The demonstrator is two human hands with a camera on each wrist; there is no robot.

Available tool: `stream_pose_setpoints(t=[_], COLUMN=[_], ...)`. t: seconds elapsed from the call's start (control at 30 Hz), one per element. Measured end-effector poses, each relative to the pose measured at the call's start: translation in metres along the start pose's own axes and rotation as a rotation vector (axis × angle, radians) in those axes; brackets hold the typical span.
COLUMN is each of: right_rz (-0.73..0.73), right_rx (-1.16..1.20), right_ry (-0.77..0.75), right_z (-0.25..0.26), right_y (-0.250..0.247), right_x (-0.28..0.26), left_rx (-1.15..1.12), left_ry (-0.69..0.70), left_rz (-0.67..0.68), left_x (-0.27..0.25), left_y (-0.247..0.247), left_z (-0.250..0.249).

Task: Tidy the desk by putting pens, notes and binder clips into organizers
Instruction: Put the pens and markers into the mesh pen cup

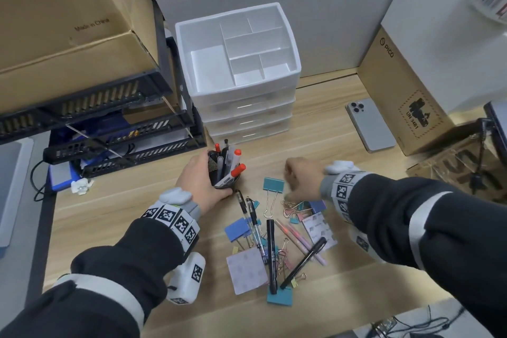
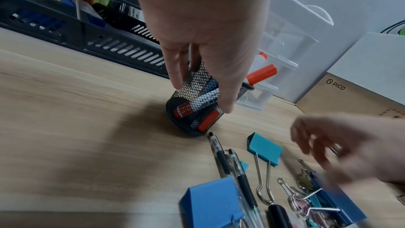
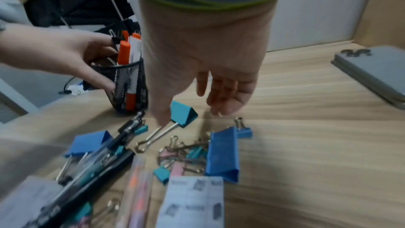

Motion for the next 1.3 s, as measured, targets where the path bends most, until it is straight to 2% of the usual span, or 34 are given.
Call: stream_pose_setpoints(t=[0.2,0.3,0.43,0.73,1.0,1.07,1.1,1.17,1.23,1.3], right_rz=[0.198,0.229,0.167,-0.020,-0.164,-0.226,-0.217,-0.096,0.052,0.124], right_rx=[-0.383,-0.410,-0.335,-0.010,-0.018,-0.030,-0.039,-0.073,-0.177,-0.288], right_ry=[0.260,0.327,0.224,0.093,0.035,-0.048,-0.107,-0.166,-0.153,-0.137], right_z=[-0.067,-0.084,-0.064,-0.029,-0.018,-0.006,0.003,0.016,0.020,0.019], right_y=[0.027,0.042,0.055,0.044,0.017,0.010,0.011,0.028,0.053,0.069], right_x=[-0.023,-0.030,-0.036,-0.013,-0.005,-0.008,-0.011,-0.016,-0.021,-0.025], left_rx=[0.031,0.024,0.031,-0.031,-0.033,-0.032,-0.028,-0.019,-0.016,-0.016], left_ry=[-0.022,-0.025,-0.040,-0.042,-0.024,-0.022,-0.024,-0.034,-0.038,-0.033], left_rz=[0.022,0.020,0.034,0.037,0.049,0.049,0.045,0.047,0.054,0.057], left_x=[-0.002,-0.004,-0.005,-0.005,-0.004,-0.002,-0.001,0.001,0.002,0.002], left_y=[-0.002,-0.004,-0.005,-0.008,-0.011,-0.009,-0.008,-0.005,-0.003,-0.003], left_z=[0.005,0.005,0.005,0.007,0.002,0.003,0.004,0.006,0.007,0.006])
Point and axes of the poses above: each hand's wrist, its own x-axis towards the middle knuckle, its own y-axis out of the palm, z = x × y, the point moved 10 cm from there along x, towards the middle knuckle, and after that the axes turned 10 degrees about y, right-handed, at the moved point
